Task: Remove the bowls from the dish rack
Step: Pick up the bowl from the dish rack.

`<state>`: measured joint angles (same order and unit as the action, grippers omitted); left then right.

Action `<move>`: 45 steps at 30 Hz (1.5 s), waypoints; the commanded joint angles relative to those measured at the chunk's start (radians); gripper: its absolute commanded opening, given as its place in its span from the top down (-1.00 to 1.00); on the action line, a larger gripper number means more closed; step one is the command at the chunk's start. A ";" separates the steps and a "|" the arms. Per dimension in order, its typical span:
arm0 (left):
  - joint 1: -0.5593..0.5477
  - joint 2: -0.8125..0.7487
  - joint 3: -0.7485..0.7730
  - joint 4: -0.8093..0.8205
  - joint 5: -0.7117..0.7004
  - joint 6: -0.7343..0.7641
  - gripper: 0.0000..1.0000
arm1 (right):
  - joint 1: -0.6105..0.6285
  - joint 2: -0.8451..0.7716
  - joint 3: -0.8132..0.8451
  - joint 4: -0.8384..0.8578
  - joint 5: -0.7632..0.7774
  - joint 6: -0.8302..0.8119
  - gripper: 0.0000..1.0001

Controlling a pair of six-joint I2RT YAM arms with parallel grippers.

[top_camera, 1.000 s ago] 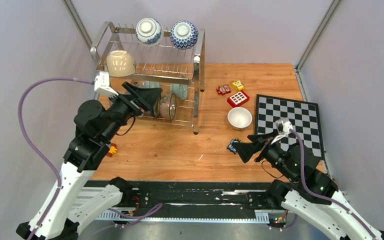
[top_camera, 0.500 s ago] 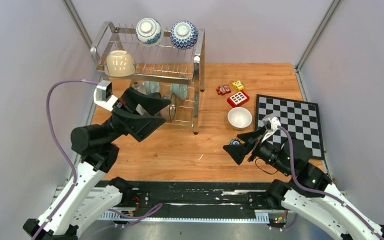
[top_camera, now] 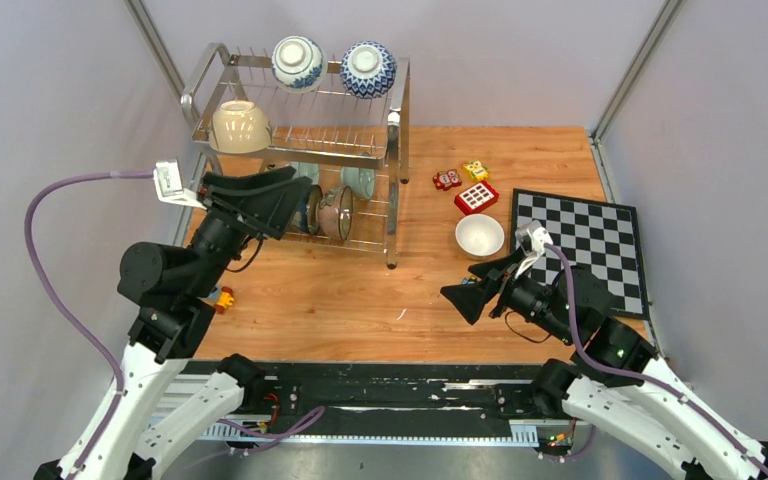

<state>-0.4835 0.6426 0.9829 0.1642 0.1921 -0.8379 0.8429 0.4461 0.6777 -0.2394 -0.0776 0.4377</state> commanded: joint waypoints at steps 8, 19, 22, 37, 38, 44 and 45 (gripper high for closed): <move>0.006 -0.018 -0.015 -0.068 -0.504 0.029 -1.00 | 0.010 -0.029 0.034 -0.057 0.135 -0.029 -0.85; 0.126 0.098 0.103 -0.073 -0.423 0.001 -1.00 | 0.010 -0.099 0.010 -0.070 0.120 0.008 -0.84; 0.299 0.107 0.082 -0.043 -0.304 -0.201 -1.00 | 0.010 -0.102 0.017 -0.098 0.094 0.003 -0.84; 0.333 -0.062 -0.126 -0.217 -0.460 -0.454 -0.86 | 0.010 -0.152 -0.001 -0.055 -0.053 0.050 -0.86; 0.333 -0.067 -0.131 -0.203 -0.468 -0.453 -0.86 | 0.010 -0.151 -0.001 -0.049 -0.059 0.051 -0.86; 0.334 -0.047 -0.145 -0.184 -0.500 -0.469 -0.86 | 0.010 -0.150 -0.008 -0.033 -0.059 0.038 -0.86; 0.334 -0.049 -0.162 -0.154 -0.506 -0.474 -0.86 | 0.010 -0.149 -0.009 -0.034 -0.060 0.037 -0.86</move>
<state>-0.1589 0.5911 0.8543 -0.0463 -0.2615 -1.2869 0.8429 0.3012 0.6796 -0.3042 -0.1131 0.4747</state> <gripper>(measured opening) 0.932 0.929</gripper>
